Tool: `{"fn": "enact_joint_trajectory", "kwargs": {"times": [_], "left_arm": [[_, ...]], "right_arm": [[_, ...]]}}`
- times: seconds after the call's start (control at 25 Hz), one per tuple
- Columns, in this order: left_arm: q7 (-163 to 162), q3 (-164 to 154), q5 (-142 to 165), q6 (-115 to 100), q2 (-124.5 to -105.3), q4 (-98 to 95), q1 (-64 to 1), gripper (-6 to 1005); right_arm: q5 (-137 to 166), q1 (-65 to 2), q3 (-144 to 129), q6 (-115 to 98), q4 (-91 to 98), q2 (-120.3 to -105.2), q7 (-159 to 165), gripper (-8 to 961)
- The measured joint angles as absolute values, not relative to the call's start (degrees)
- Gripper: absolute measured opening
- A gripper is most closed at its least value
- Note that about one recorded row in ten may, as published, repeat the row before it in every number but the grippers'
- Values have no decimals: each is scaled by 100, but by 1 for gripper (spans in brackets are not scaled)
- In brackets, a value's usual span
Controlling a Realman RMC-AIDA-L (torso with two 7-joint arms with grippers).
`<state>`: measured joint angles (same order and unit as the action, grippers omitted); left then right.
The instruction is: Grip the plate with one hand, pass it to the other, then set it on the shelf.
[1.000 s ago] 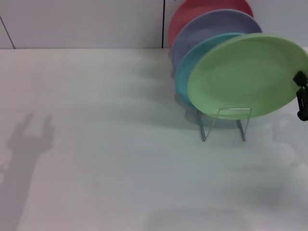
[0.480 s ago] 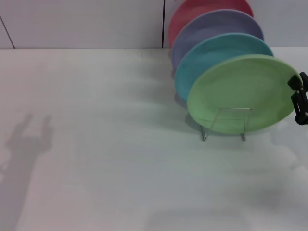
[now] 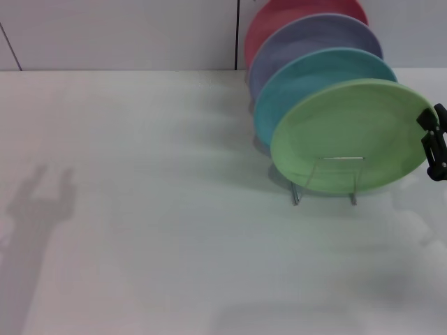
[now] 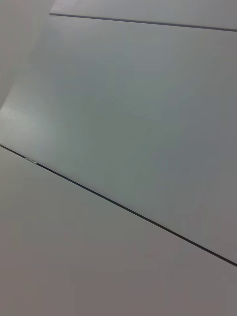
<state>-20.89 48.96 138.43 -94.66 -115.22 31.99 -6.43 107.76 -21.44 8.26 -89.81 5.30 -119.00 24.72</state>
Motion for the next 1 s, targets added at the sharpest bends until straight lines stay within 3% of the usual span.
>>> {"fn": "enact_joint_trajectory", "kwargs": {"times": [0.48, 0.72, 1.0], "left_arm": [[-2093, 4895, 13842, -9526, -11504, 3199, -632, 489], [-2099, 4895, 13842, -9533, -11505, 3199, -632, 489], [-2101, 4912, 13842, -9537, -11505, 3192, -627, 489]], "right_arm": [[10776, -2235, 709, -8964, 518, -11896, 2549, 198], [10779, -2287, 609, -9089, 509, -11898, 2567, 284], [10730, -2221, 667, -10534, 821, -11877, 3626, 282]]}}
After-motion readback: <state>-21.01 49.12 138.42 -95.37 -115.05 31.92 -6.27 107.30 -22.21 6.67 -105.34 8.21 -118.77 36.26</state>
